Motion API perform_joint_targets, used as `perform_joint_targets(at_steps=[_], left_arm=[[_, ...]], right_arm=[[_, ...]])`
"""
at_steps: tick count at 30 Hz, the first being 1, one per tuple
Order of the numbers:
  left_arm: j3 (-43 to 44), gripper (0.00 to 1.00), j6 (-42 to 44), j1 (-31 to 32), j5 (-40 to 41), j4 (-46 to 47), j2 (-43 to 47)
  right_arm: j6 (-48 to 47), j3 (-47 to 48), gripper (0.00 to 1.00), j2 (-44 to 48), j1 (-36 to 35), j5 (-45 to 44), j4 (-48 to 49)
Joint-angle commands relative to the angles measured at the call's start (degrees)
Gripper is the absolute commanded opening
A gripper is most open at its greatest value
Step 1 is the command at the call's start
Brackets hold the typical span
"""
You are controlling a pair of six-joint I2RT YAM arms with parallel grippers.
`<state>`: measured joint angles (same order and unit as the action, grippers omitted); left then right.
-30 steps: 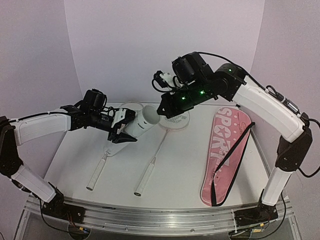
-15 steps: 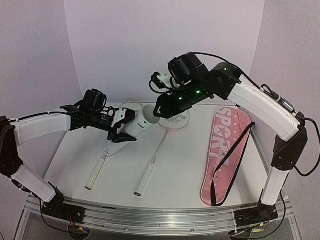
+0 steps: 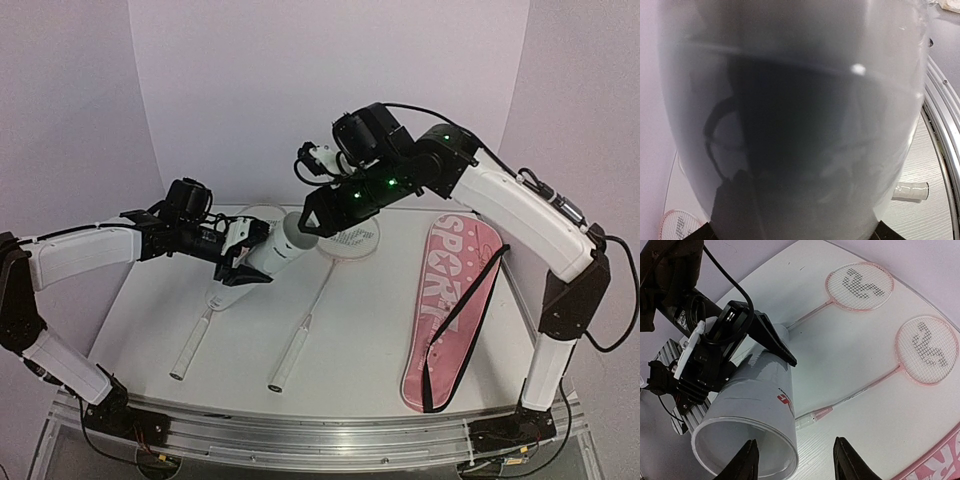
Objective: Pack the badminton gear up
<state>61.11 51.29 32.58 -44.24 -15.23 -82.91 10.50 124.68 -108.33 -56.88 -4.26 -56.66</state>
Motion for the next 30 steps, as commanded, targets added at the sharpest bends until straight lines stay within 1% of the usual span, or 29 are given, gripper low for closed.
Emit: perform_joint_targets(at_steps=[1,4,11,16,20,24,27,30], left_arm=[[1.07,0.03,0.55,0.79,-6.71,7.50,1.79],[0.89,0.03,0.46,0.72,-5.91,7.68,1.95],[0.42,0.02,-0.67,0.73,-5.79,7.22,2.31],[0.62,0.02,-4.50,0.73,-5.32,9.34,2.29],[1.58,0.02,-11.21,0.49,-4.42,11.53,1.68],[2.74,0.01,-19.41,-1.07,-4.16,14.97,0.49],[4.69,0.01,-27.61,-4.18,-4.98,18.93,-1.14],[6.61,0.01,-37.20,-9.61,-5.52,24.70,-3.09]], right_arm=[[-0.31,-3.87,0.49,-2.33,-0.03,0.12,0.73],[0.08,-4.22,0.50,-1.87,-0.02,0.93,1.18],[0.24,2.97,0.55,0.86,-0.09,1.71,3.12],[-0.30,2.88,0.59,4.38,-0.01,-0.13,5.51],[0.69,1.98,0.62,7.35,-0.06,-2.41,7.96],[1.81,-0.66,0.66,11.45,0.03,-4.72,14.49],[1.90,-4.77,0.68,15.66,0.07,-5.31,22.44],[0.45,-9.52,0.70,19.40,0.08,-6.70,28.80]])
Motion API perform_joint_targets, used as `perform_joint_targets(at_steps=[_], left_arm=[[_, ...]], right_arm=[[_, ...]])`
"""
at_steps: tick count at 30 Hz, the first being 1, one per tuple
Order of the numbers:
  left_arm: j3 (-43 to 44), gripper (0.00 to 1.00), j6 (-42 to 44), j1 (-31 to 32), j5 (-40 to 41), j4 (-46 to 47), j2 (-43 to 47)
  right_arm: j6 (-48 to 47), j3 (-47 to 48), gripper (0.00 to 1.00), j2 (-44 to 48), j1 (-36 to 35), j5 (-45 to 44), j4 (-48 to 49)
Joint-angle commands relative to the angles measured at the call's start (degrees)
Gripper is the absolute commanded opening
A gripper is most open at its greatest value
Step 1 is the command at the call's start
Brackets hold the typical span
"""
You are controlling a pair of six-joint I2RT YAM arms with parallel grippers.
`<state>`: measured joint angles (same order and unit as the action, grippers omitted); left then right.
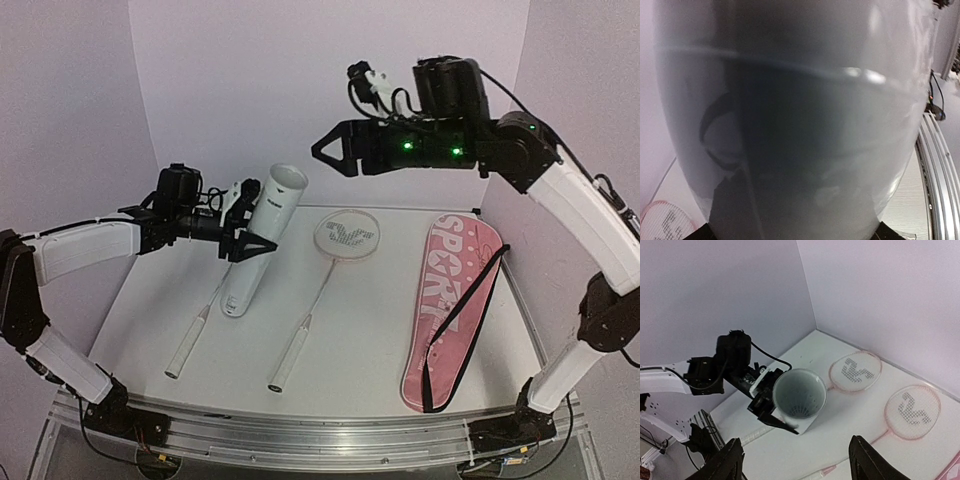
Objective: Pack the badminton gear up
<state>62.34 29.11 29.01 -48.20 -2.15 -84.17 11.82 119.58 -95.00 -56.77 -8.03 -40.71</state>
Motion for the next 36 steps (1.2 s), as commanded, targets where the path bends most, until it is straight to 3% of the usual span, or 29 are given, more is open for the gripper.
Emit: perform_joint_targets(at_steps=[1,7,12,21,27,31,36], left_arm=[[6.17,0.01,-17.60,-7.99,-1.31,13.64,-2.49],[6.35,0.00,-26.03,-17.61,9.32,29.12,-5.32],[6.67,0.00,-27.90,-23.39,21.70,38.94,-8.83],[3.43,0.00,-27.85,-26.75,38.95,50.33,-12.84],[5.17,0.00,-28.51,-28.73,43.99,54.13,-17.64],[-0.70,0.00,-31.25,-28.74,41.82,58.29,-15.83],[-5.52,0.00,-29.22,-28.75,46.98,61.97,-15.34]], right_arm=[[-1.65,-5.86,0.70,6.76,-0.03,-3.85,14.30],[-8.28,-12.88,0.73,6.81,0.87,-2.65,20.17],[-6.40,-14.23,0.73,3.19,6.26,8.20,22.58],[-7.65,-15.58,0.73,-2.27,11.19,14.00,25.33],[-8.83,-13.32,0.73,-3.86,12.14,17.84,25.34],[-9.08,-12.44,0.73,-3.26,12.29,18.42,25.34],[-8.37,-11.51,0.73,-2.51,12.28,19.65,25.25]])
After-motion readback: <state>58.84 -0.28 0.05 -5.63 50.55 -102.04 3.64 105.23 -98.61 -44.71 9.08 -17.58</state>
